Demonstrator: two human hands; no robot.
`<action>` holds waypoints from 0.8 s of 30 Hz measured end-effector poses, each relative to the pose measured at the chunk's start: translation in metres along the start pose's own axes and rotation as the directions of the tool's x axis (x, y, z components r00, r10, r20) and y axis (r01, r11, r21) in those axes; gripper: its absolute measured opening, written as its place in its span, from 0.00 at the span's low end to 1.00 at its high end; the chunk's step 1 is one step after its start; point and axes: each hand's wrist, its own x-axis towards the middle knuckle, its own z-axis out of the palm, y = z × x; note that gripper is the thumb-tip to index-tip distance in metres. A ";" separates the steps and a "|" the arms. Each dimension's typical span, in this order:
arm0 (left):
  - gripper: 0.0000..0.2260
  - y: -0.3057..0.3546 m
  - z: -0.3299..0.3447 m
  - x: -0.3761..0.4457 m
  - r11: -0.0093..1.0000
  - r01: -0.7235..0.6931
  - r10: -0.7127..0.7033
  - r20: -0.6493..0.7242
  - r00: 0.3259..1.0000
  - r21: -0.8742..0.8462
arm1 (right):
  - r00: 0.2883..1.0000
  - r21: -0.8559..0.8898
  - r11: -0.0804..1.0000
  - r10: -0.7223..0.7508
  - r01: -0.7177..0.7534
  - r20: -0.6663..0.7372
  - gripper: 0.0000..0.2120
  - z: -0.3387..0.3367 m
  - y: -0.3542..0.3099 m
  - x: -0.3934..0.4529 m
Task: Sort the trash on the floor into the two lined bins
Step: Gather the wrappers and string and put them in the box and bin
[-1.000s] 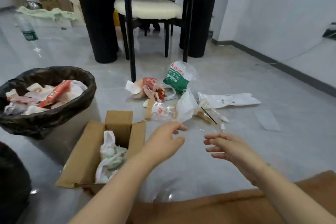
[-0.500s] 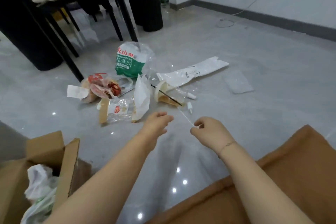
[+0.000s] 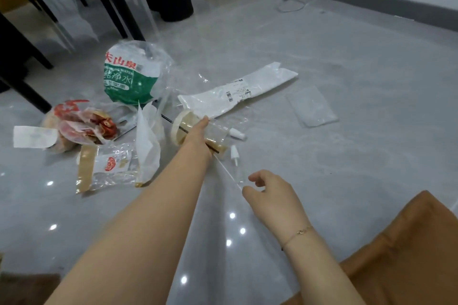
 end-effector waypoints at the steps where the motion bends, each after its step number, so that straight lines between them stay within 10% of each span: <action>1: 0.14 -0.001 0.000 0.001 1.000 0.005 -0.005 0.013 1.000 0.005 | 1.000 -0.014 1.000 0.004 -0.004 0.003 0.17 0.003 0.002 0.002; 8: 0.09 -0.014 -0.039 -0.033 0.983 -0.014 -0.018 0.171 0.985 0.185 | 1.000 -0.023 1.000 -0.014 0.014 -0.008 0.16 0.006 0.000 0.002; 16: 0.27 -0.089 -0.148 -0.110 0.851 -0.503 0.458 0.253 0.852 0.150 | 0.999 -0.137 0.990 0.044 -0.045 -0.008 0.12 0.012 0.006 -0.003; 24: 0.34 -0.119 -0.183 -0.104 0.758 -0.648 0.606 0.285 0.743 0.077 | 1.000 -0.243 0.970 -0.010 0.006 -0.015 0.09 0.029 0.007 -0.008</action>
